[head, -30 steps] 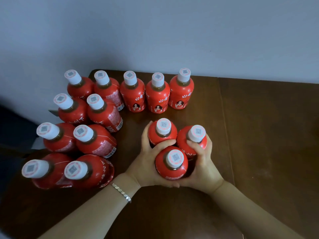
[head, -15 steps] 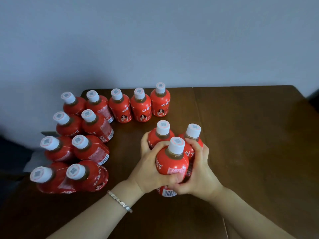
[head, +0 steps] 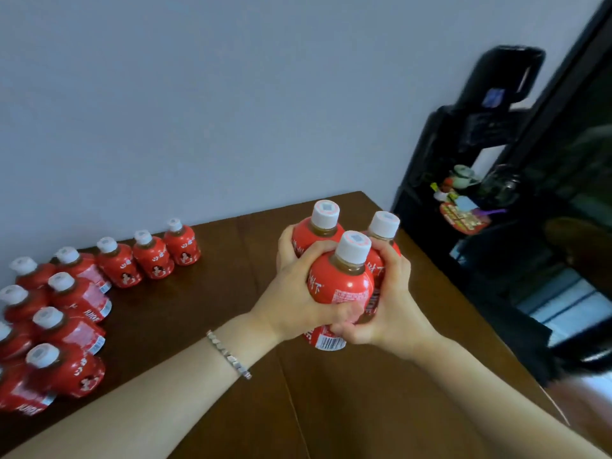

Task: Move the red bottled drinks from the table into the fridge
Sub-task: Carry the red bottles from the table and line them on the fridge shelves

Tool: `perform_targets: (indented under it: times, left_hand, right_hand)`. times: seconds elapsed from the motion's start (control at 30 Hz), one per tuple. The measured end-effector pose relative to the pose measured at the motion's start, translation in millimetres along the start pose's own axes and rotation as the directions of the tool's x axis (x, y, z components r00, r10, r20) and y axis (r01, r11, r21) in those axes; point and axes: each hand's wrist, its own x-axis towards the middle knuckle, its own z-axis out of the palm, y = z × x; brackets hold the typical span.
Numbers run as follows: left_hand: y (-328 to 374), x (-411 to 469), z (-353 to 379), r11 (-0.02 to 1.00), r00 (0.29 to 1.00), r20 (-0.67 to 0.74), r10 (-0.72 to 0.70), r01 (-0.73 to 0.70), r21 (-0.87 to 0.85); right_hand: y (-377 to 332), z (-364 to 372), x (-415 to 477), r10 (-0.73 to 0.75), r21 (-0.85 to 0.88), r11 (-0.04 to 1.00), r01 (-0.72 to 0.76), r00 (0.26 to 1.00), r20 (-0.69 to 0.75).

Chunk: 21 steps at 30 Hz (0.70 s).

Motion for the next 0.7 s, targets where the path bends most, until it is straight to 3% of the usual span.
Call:
perform_targets:
  times: [0.17,0.23,0.3,0.47,0.6,0.7]
  left_hand:
    - [109.9,-10.0,130.6,0.985,0.968,0.184,0.172,-0.166,-0.051]
    - [134.1,-13.2,164.9,0.981,0.959,0.214,0.186,-0.169,-0.098]
    - [179.4,-25.0,232.6,0.944,0.908,0.276,0.316,-0.271,-0.191]
    - [263.9,-58.3,362.3,0.881,0.813,0.379,0.442,-0.316,-0.352]
    - [325.1,-86.1,465.6,0.817,0.677,0.481,0.558,-0.346,-0.461]
    - [374.7,-112.1,548.7,0.759,0.539,0.546,0.641,-0.344,-0.552]
  right_hand:
    - [-17.4,-122.8,-133.8,0.055,-0.105,0.991,-0.086,0.96,-0.275]
    - [-19.2,-152.2,-166.6,0.048,-0.141,0.985,-0.095,0.951,-0.306]
    - [-23.5,-203.9,-235.6,0.069,-0.171,0.974,-0.151,0.91,-0.409]
    - [-29.5,-289.0,-369.6,0.066,-0.256,0.931,-0.262,0.806,-0.588]
    - [-41.7,-341.0,-475.3,0.122,-0.218,0.884,-0.413,0.654,-0.746]
    - [-47.4,-377.3,-557.4,0.14,-0.149,0.853,-0.5,0.494,-0.858]
